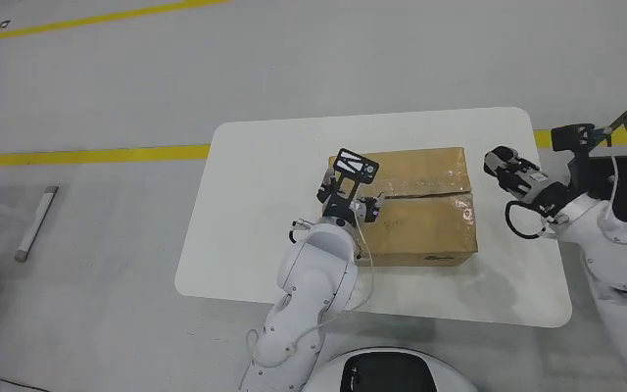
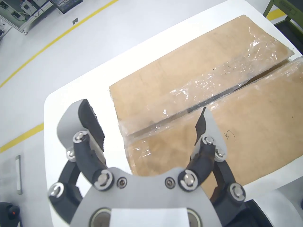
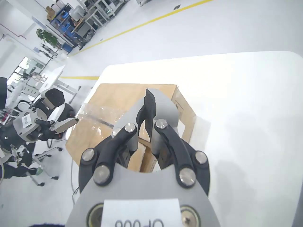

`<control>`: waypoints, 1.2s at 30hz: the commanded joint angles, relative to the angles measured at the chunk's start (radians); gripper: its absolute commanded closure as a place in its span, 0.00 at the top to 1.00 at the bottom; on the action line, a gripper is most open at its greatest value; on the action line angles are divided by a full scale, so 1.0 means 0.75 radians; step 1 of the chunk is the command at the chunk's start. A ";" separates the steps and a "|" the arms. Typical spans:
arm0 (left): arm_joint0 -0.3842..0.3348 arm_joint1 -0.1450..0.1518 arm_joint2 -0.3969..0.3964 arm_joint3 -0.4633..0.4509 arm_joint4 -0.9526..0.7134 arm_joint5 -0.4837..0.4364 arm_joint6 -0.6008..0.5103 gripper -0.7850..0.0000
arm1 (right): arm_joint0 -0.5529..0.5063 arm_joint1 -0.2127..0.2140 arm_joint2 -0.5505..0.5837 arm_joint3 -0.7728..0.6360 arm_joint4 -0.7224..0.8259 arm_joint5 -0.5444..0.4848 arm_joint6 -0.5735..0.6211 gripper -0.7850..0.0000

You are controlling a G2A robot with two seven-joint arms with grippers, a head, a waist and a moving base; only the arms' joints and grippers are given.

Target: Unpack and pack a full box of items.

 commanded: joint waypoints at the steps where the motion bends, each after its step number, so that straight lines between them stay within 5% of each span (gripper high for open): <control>1: 0.007 0.000 -0.005 -0.019 0.009 0.009 0.003 1.00 | 0.091 0.002 -0.029 0.073 0.031 0.021 0.084 0.00; 13: 0.051 0.004 -0.048 -0.071 0.049 0.027 -0.002 1.00 | 0.429 -0.005 -0.292 0.371 -0.007 0.015 0.296 0.00; 22: 0.053 0.005 -0.078 -0.074 0.059 0.027 -0.001 1.00 | 0.489 -0.005 -0.400 0.441 -0.092 -0.003 0.374 0.00; 36: 0.034 0.002 -0.094 -0.043 0.057 0.023 0.013 1.00 | 0.490 0.025 -0.364 0.352 -0.056 -0.026 0.595 0.00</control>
